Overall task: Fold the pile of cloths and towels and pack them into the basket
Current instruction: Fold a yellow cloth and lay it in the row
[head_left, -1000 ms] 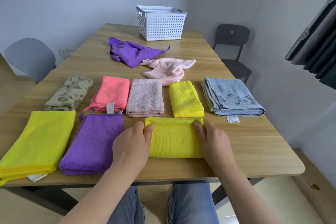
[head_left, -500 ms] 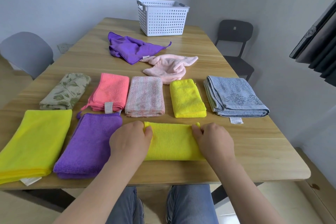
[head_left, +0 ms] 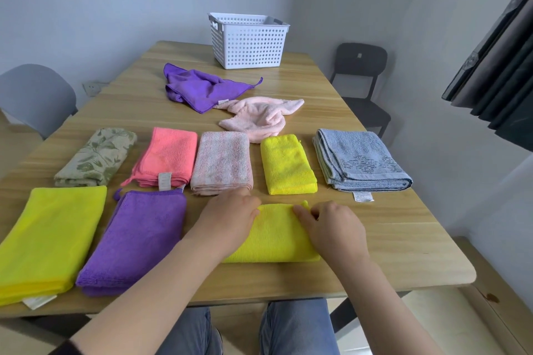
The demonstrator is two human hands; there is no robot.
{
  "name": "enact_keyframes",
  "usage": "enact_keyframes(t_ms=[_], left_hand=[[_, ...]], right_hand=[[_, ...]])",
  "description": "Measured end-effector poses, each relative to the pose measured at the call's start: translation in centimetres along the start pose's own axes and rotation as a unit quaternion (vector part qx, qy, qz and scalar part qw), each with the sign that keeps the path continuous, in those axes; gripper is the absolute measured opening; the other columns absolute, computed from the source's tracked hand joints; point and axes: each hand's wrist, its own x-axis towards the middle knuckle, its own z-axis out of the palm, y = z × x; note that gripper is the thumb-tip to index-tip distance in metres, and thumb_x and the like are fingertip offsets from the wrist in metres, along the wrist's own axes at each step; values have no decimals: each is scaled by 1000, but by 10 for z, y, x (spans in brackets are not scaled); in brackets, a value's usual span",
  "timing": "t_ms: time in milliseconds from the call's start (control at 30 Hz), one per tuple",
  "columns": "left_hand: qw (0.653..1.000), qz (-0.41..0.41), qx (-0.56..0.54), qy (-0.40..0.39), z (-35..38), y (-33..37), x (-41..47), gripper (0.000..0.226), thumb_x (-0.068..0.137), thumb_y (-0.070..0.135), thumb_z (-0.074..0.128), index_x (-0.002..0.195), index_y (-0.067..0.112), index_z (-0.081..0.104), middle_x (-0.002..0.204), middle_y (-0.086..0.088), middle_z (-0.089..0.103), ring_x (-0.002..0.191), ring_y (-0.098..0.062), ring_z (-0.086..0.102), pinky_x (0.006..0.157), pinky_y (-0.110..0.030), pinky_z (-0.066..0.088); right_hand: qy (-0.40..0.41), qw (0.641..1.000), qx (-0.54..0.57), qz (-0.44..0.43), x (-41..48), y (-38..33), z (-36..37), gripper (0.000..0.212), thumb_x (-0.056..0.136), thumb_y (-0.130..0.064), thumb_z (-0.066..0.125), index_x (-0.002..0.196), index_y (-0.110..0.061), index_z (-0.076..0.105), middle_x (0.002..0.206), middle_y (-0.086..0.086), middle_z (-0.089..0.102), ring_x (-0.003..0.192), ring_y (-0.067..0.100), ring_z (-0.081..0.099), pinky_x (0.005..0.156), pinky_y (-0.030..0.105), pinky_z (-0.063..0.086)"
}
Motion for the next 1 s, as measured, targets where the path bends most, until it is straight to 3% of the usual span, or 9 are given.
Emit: enact_keyframes(t_ms=[100, 200, 267, 367, 600, 700, 767, 933, 1000], left_hand=[[1000, -13, -8, 21, -1, 3, -4, 23, 95, 27, 48, 99, 13, 65, 102, -7, 57, 101, -29, 54, 83, -38, 44], [998, -57, 16, 21, -4, 5, -10, 26, 96, 30, 44, 104, 15, 63, 110, -6, 56, 105, -27, 54, 82, -34, 41], [996, -84, 26, 22, -7, 5, -14, 27, 96, 33, 44, 107, 16, 62, 112, -5, 57, 106, -25, 55, 83, -33, 42], [993, -117, 0, 32, -14, 3, -25, 24, 93, 34, 50, 106, 18, 61, 107, -1, 63, 103, -22, 57, 81, -32, 44], [985, -122, -122, 4, -22, 8, -64, 38, 84, 37, 63, 117, 22, 51, 77, 7, 62, 84, -11, 57, 71, -29, 43], [983, -134, -124, 22, -26, 7, -71, 44, 83, 41, 65, 116, 21, 43, 82, 5, 63, 85, -11, 58, 73, -30, 45], [984, -147, -93, 29, -31, 8, -74, 47, 83, 44, 64, 114, 19, 38, 90, 2, 61, 90, -16, 59, 73, -31, 45], [983, -115, -65, 125, -39, 4, -79, 26, 85, 28, 64, 102, 19, 47, 82, 6, 44, 82, -17, 54, 69, -30, 40], [980, -109, -77, 146, -42, -1, -82, 18, 83, 23, 66, 95, 19, 53, 83, 7, 45, 78, -16, 51, 69, -30, 40]], right_hand=[[50, 997, 55, 6, -13, 3, -9, 34, 90, -55, 50, 86, -22, 56, 75, -5, 60, 73, 18, 55, 55, 28, 33], [89, 990, 110, -12, -31, 6, -17, 25, 88, -45, 58, 76, -24, 53, 62, -10, 54, 57, 8, 47, 49, 23, 34], [38, 993, 112, -14, -40, 5, -16, 32, 87, -45, 58, 66, -22, 56, 58, -5, 59, 55, 11, 52, 52, 28, 43], [-37, 991, 125, -1, -45, 2, -9, 38, 87, -50, 55, 68, -19, 65, 64, -2, 67, 62, 15, 60, 59, 33, 50], [-65, 982, 174, 14, -38, -16, 0, 37, 88, -50, 57, 105, -19, 68, 79, -6, 63, 78, 15, 61, 53, 24, 38], [-75, 983, 169, 8, -35, -24, 3, 36, 90, -43, 57, 110, -15, 67, 85, -4, 61, 82, 17, 60, 58, 26, 37], [-84, 982, 171, 0, -34, -29, 5, 34, 91, -40, 57, 111, -14, 67, 84, -3, 61, 79, 17, 58, 52, 24, 36], [-91, 979, 180, -8, -36, -44, 11, 33, 91, -37, 58, 112, -13, 66, 80, -3, 61, 68, 11, 54, 49, 21, 37], [-98, 977, 190, 1, -35, -52, 15, 33, 90, -37, 59, 112, -13, 66, 83, -1, 63, 72, 14, 57, 55, 25, 40]])
